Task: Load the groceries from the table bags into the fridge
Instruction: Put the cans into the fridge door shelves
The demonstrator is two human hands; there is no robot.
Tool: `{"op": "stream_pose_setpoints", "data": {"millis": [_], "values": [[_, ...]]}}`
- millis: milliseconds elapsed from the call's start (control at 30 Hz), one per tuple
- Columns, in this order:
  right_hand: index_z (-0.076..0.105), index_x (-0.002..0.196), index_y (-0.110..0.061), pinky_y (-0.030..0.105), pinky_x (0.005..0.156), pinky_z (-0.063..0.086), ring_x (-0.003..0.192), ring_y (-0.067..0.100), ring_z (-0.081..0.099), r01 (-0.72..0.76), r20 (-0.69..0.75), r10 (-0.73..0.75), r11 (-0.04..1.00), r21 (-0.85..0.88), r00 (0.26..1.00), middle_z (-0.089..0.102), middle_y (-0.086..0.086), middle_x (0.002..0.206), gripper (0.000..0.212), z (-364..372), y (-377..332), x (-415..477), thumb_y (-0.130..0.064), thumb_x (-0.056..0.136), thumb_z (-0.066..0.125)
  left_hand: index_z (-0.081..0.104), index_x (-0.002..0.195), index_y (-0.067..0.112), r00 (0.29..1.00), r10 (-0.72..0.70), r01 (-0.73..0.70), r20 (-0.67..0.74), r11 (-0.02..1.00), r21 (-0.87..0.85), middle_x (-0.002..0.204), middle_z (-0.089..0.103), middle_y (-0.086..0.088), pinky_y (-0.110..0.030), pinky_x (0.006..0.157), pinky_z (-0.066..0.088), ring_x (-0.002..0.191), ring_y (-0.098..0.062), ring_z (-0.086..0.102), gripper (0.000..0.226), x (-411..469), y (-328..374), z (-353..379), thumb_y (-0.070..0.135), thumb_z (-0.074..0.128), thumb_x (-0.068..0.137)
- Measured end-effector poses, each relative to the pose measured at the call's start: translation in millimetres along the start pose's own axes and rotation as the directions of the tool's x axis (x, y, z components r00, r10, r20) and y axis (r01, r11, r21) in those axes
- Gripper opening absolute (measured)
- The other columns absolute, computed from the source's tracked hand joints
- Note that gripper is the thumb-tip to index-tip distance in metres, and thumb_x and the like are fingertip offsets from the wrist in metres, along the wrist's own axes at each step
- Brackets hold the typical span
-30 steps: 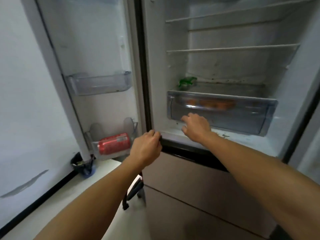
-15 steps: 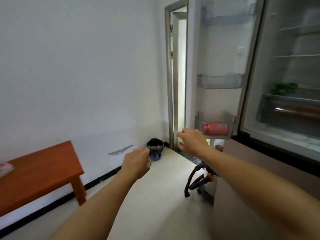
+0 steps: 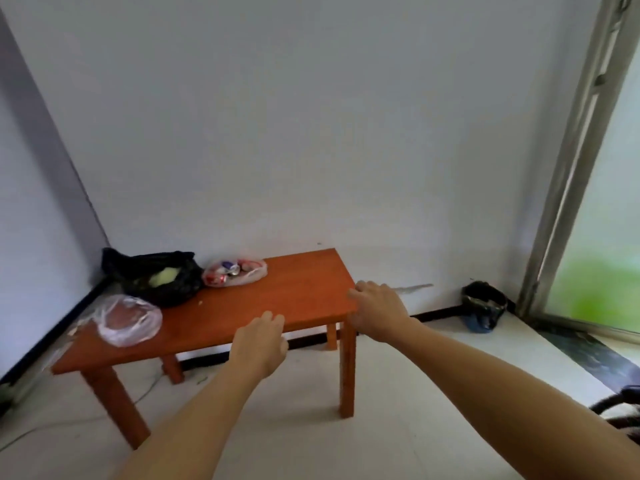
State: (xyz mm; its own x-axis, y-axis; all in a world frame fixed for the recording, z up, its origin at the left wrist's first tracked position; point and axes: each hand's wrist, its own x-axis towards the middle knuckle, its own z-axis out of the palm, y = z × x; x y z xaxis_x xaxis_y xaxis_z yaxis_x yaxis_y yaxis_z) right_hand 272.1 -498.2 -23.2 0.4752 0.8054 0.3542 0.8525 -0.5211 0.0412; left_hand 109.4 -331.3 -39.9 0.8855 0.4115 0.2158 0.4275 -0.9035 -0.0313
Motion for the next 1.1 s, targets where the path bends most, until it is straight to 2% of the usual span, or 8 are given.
{"op": "stream_pose_setpoints", "data": {"millis": [133,200,300,433,533,633,833,1100], "values": [[0.055,0.102,-0.016,0.03,0.076,0.037,0.092,0.02,0.053,0.091,0.03,-0.092,0.996,0.015,0.995,0.055,0.002,0.101,0.015,29,-61,69,-0.024,0.09,0.049,0.049,0.105,0.021,0.996,-0.088,0.088,0.021,0.996,0.006,0.103,0.051,0.002,-0.031,0.072,0.046,0.091,-0.018,0.055,0.015,2,-76,19,0.031,0.047,0.093],[0.055,0.108,-0.017,0.031,0.077,0.037,0.097,0.02,0.053,0.13,0.035,-0.131,0.991,0.026,0.991,0.055,0.001,0.105,0.02,48,-83,103,-0.026,0.091,0.05,0.049,0.104,0.021,0.992,-0.123,0.122,0.019,0.992,0.01,0.102,0.052,0.002,-0.03,0.072,0.046,0.089,-0.017,0.055,0.014,13,-111,28,0.03,0.047,0.093],[0.056,0.118,-0.02,0.033,0.083,0.042,0.104,0.021,0.054,0.155,0.05,-0.157,0.987,0.039,0.986,0.056,0.002,0.114,0.029,81,-106,163,-0.029,0.091,0.051,0.049,0.1,0.022,0.988,-0.155,0.154,0.019,0.988,0.02,0.098,0.049,0.003,-0.028,0.066,0.039,0.086,-0.015,0.053,0.01,44,-159,40,0.029,0.046,0.094],[0.056,0.123,-0.021,0.036,0.09,0.043,0.113,0.022,0.053,0.128,0.08,-0.134,0.989,0.073,0.988,0.056,0.003,0.123,0.036,124,-119,247,-0.033,0.089,0.051,0.05,0.101,0.02,0.982,-0.189,0.188,0.014,0.981,0.038,0.103,0.052,0.001,-0.03,0.066,0.037,0.09,-0.018,0.055,0.011,104,-217,59,0.028,0.045,0.094],[0.053,0.127,-0.021,0.036,0.091,0.044,0.114,0.022,0.053,0.12,0.1,-0.129,0.989,0.089,0.987,0.056,0.004,0.128,0.038,151,-124,308,-0.032,0.091,0.051,0.051,0.114,0.018,0.983,-0.182,0.181,0.03,0.983,0.031,0.111,0.053,-0.001,-0.034,0.075,0.045,0.1,-0.02,0.056,0.023,154,-256,72,0.028,0.044,0.094],[0.054,0.128,-0.019,0.036,0.092,0.045,0.115,0.022,0.054,0.104,0.109,-0.113,0.991,0.085,0.987,0.055,0.004,0.13,0.036,171,-129,365,-0.029,0.092,0.051,0.051,0.122,0.019,0.979,-0.205,0.205,0.009,0.979,-0.019,0.114,0.054,0.002,-0.032,0.082,0.05,0.1,-0.017,0.056,0.03,195,-291,81,0.029,0.045,0.095],[0.048,0.137,-0.026,0.038,0.102,0.042,0.132,0.019,0.043,0.135,0.141,-0.147,0.986,0.093,0.979,0.043,-0.001,0.146,0.041,222,-146,460,-0.03,0.096,0.049,0.052,0.112,0.019,0.977,-0.205,0.206,0.052,0.978,-0.024,0.111,0.053,0.001,-0.033,0.078,0.048,0.098,-0.019,0.056,0.022,270,-360,115,0.029,0.044,0.094],[0.055,0.127,-0.023,0.033,0.091,0.046,0.115,0.019,0.055,0.051,0.212,-0.056,0.998,0.031,0.976,0.056,0.001,0.131,0.033,321,-153,580,-0.029,0.096,0.047,0.05,0.12,0.016,0.986,-0.078,0.079,0.145,0.997,-0.001,0.117,0.054,-0.004,-0.036,0.081,0.048,0.102,-0.022,0.056,0.028,390,-456,190,0.029,0.043,0.095]]}}
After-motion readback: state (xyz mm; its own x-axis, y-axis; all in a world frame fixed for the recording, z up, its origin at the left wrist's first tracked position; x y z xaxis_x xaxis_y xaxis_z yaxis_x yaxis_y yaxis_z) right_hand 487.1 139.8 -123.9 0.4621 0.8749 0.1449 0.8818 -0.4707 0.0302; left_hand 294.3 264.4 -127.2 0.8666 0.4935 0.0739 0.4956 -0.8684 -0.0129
